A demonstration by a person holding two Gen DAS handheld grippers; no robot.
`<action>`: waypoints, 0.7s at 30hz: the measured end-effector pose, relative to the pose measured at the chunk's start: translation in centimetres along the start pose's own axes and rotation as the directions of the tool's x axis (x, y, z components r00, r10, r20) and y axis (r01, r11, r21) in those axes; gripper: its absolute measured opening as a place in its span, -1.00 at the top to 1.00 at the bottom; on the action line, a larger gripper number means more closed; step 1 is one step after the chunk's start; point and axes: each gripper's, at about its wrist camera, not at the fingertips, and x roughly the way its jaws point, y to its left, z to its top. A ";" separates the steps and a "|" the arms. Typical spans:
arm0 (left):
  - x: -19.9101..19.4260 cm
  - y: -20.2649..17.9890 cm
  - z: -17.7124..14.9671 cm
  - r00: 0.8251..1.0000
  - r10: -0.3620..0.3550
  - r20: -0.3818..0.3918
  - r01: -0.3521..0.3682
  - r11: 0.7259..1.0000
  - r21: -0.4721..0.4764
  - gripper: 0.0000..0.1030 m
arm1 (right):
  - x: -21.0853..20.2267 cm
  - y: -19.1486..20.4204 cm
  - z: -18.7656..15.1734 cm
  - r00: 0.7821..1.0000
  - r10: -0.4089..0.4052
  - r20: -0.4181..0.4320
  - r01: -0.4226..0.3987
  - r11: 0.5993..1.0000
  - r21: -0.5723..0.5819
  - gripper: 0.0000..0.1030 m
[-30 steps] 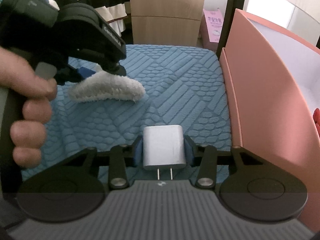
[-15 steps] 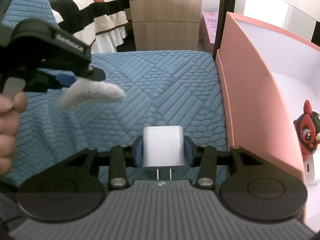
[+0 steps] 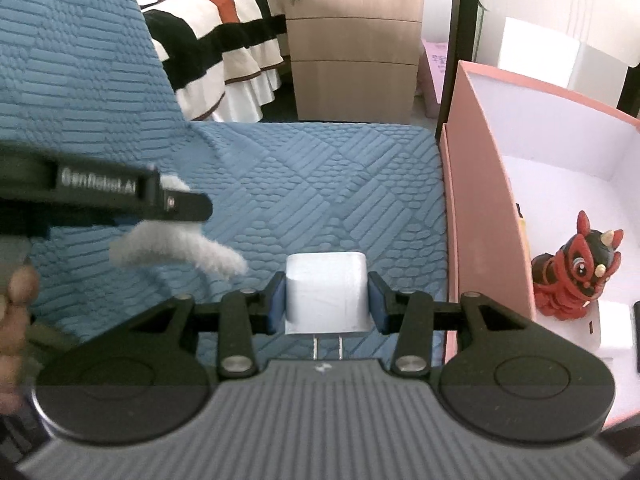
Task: Organize rigid objects
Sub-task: 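Carry the clip in the left tool and charger in the right tool over the box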
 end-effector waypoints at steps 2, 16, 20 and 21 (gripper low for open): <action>-0.6 0.1 -0.3 1.000 0.000 0.003 0.000 1.000 0.000 0.27 | -0.6 0.0 -0.2 1.000 0.006 0.006 -0.006 1.000 -0.006 0.12; -5.4 -1.5 -0.3 0.998 -0.056 0.016 0.057 0.998 -0.040 0.27 | -5.3 -1.0 0.8 0.997 0.057 0.058 -0.058 0.998 0.019 0.12; -6.9 -2.9 0.4 0.997 -0.064 0.035 0.065 0.997 -0.034 0.27 | -7.5 -1.4 2.2 0.992 0.076 0.098 -0.078 0.997 0.022 0.12; -7.3 -3.3 0.6 0.997 -0.066 0.038 0.068 0.997 -0.026 0.27 | -8.0 -1.5 2.5 0.991 0.079 0.108 -0.082 0.996 0.025 0.12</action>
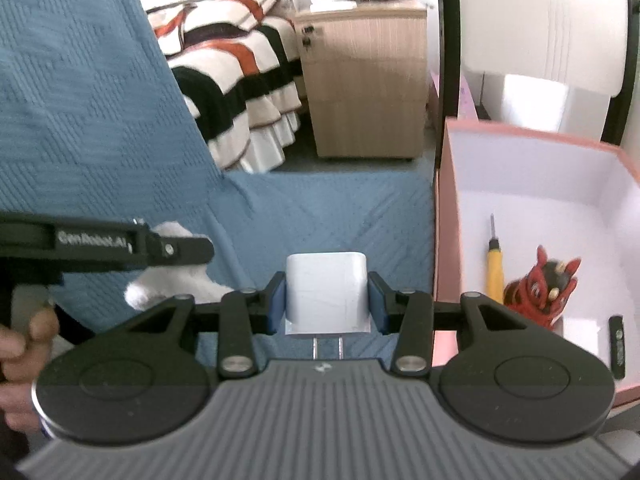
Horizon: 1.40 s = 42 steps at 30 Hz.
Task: Organize rigid objects
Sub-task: 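Carry the clip in the left tool and charger in the right tool over the box, then open both tools to drop the clip and charger into the box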
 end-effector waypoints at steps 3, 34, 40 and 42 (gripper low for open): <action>-1.0 -1.3 0.7 1.000 -0.009 0.017 0.009 1.000 0.009 0.27 | -1.2 -0.6 1.0 1.000 -0.009 0.030 0.008 1.000 0.013 0.12; 2.7 -17.4 3.9 0.990 -0.136 0.039 0.130 0.985 0.116 0.27 | -7.1 -13.2 3.2 0.980 -0.150 0.128 0.136 0.984 0.113 0.12; 6.3 -19.0 2.0 0.994 -0.106 -0.040 0.109 0.987 0.114 0.27 | -6.0 -16.7 0.9 0.982 -0.174 0.071 0.160 0.972 0.173 0.12; 7.5 -19.4 1.4 0.993 -0.098 -0.063 0.105 0.988 0.110 0.27 | -5.6 -17.7 0.2 0.982 -0.181 0.051 0.170 0.969 0.180 0.12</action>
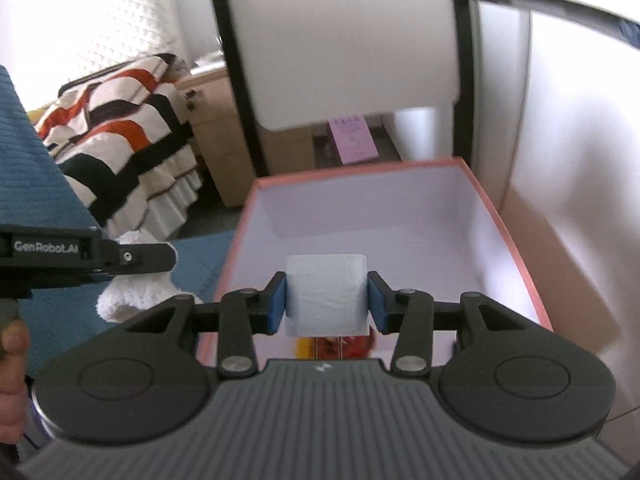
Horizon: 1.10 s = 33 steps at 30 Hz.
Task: Organize rigid objects
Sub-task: 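Open both tools to drop the clip and charger into the box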
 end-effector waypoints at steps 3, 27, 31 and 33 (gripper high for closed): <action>1.9 -0.5 -0.9 0.999 0.016 -0.034 -0.016 1.000 -0.001 0.27 | 0.9 -1.8 -0.9 1.000 -0.010 -0.028 0.011 1.000 0.025 0.12; 5.6 -1.3 -3.0 0.993 0.047 -0.107 -0.048 0.999 -0.011 0.02 | 6.3 -5.2 -5.2 0.985 0.000 -0.174 0.020 0.993 0.113 0.10; 4.7 -1.2 -2.8 0.994 0.059 -0.090 -0.060 0.998 -0.015 -0.15 | 5.8 -5.4 -4.8 0.986 -0.017 -0.168 0.038 0.991 0.125 0.09; 4.0 -1.2 -2.6 0.996 0.053 -0.078 -0.055 0.998 -0.016 -0.21 | 5.2 -5.4 -4.4 0.988 -0.012 -0.154 0.033 0.990 0.136 0.09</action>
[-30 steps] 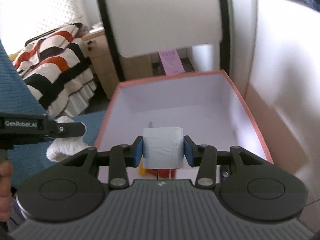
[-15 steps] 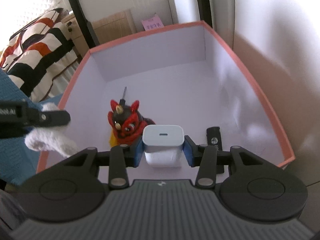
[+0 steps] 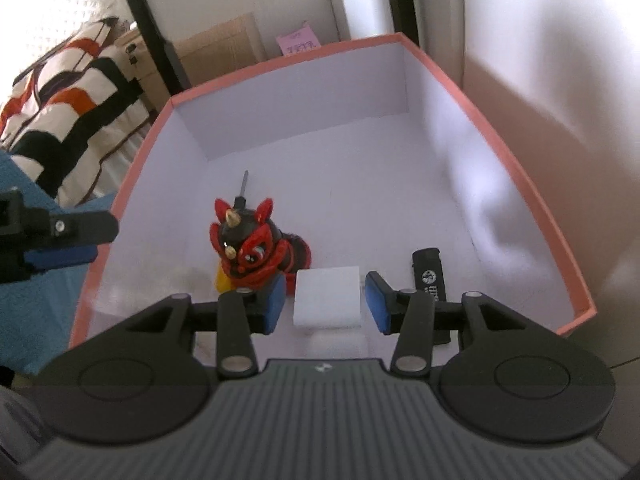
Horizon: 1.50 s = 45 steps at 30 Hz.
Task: Organize rigid objects
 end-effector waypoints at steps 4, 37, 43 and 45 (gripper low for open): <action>-2.0 -0.3 0.5 0.999 -0.020 0.041 0.020 1.000 0.004 -0.25 | -2.1 0.7 0.9 0.998 0.026 0.052 -0.026 1.000 -0.001 0.09; -20.3 0.0 -1.6 0.973 -0.100 0.209 0.076 0.990 0.120 -0.27 | -17.2 9.0 0.0 0.966 0.060 0.250 -0.038 0.995 -0.090 0.09; -20.8 0.3 -2.8 0.977 -0.095 0.190 0.069 0.988 0.142 -0.27 | -18.0 8.9 -1.7 0.970 0.050 0.240 -0.034 0.997 -0.069 0.09; -20.8 0.4 -3.1 0.978 -0.094 0.187 0.067 0.987 0.145 -0.27 | -18.2 9.0 -2.3 0.970 0.045 0.239 -0.026 0.996 -0.086 0.09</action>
